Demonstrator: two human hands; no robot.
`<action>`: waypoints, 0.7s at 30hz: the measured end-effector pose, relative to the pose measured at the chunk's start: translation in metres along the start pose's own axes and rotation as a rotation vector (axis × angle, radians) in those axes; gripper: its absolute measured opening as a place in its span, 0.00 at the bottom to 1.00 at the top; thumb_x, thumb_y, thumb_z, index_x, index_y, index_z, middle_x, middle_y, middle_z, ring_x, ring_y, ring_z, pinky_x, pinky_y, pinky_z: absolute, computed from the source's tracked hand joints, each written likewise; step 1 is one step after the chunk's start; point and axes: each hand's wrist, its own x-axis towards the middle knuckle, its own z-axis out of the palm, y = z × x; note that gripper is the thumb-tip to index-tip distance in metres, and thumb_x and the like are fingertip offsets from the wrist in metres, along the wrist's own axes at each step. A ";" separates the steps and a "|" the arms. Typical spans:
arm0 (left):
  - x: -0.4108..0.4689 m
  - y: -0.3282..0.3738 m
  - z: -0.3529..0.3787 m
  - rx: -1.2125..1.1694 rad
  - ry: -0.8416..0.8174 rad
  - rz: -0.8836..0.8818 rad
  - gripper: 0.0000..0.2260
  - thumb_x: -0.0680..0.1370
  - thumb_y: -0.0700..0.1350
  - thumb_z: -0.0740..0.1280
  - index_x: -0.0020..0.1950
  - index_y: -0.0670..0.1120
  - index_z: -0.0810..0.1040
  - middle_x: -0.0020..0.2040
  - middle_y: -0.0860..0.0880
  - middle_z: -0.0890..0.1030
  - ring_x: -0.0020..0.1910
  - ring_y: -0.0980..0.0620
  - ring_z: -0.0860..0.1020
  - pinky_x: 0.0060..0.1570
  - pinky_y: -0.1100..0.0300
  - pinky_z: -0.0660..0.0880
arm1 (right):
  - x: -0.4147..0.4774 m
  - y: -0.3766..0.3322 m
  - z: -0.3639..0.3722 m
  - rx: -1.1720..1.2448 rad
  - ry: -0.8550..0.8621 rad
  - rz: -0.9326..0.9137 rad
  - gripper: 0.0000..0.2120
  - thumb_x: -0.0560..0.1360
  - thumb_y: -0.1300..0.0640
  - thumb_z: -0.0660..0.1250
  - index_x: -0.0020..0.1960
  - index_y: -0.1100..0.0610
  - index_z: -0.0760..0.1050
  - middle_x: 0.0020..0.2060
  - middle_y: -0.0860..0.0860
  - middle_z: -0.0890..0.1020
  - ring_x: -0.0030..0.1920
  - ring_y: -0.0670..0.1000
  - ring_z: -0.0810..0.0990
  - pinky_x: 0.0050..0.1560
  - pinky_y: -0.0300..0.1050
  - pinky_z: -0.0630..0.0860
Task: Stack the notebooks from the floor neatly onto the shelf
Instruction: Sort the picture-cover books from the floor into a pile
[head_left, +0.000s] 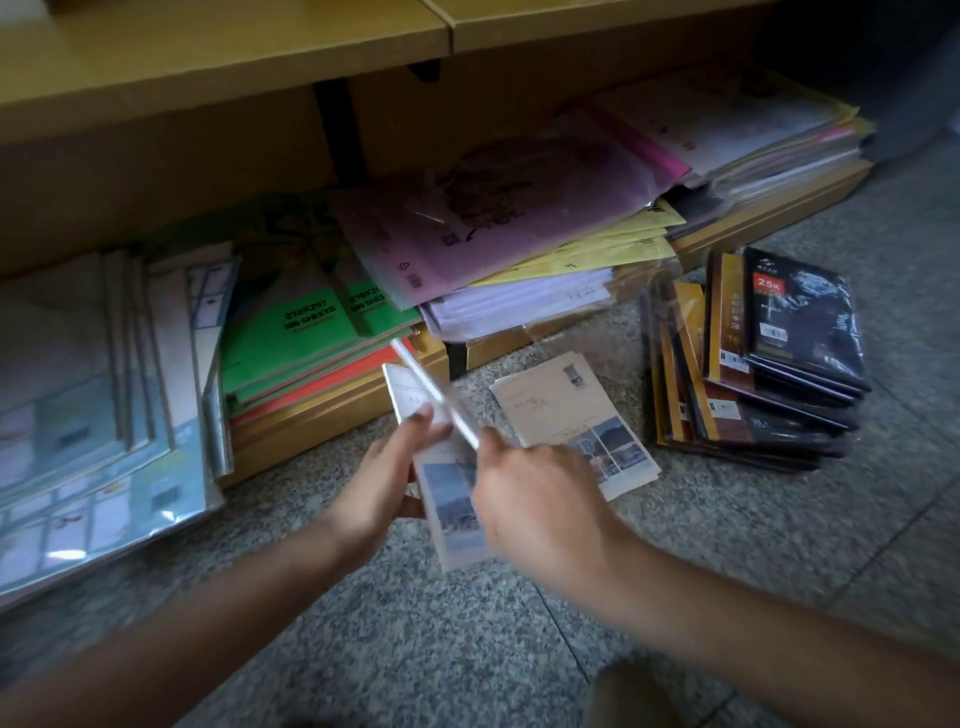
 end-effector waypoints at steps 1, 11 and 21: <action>-0.001 0.003 0.001 -0.073 -0.005 -0.010 0.23 0.75 0.62 0.54 0.59 0.50 0.77 0.51 0.47 0.84 0.50 0.49 0.83 0.46 0.51 0.79 | -0.003 -0.012 0.005 -0.023 -0.004 -0.050 0.13 0.63 0.57 0.69 0.44 0.63 0.82 0.25 0.51 0.78 0.18 0.48 0.70 0.18 0.34 0.59; -0.030 0.020 -0.023 0.048 0.133 0.237 0.07 0.77 0.37 0.64 0.50 0.43 0.80 0.45 0.49 0.85 0.43 0.52 0.83 0.38 0.64 0.78 | -0.019 -0.004 0.001 0.699 0.015 -0.106 0.30 0.75 0.38 0.55 0.73 0.48 0.55 0.72 0.43 0.62 0.70 0.39 0.61 0.70 0.37 0.62; -0.058 0.077 -0.030 -0.036 0.071 0.657 0.28 0.76 0.40 0.64 0.72 0.60 0.60 0.69 0.52 0.72 0.66 0.48 0.73 0.62 0.44 0.72 | -0.008 0.015 -0.012 1.535 -0.057 0.297 0.07 0.76 0.51 0.63 0.53 0.44 0.73 0.45 0.35 0.82 0.48 0.34 0.79 0.49 0.32 0.71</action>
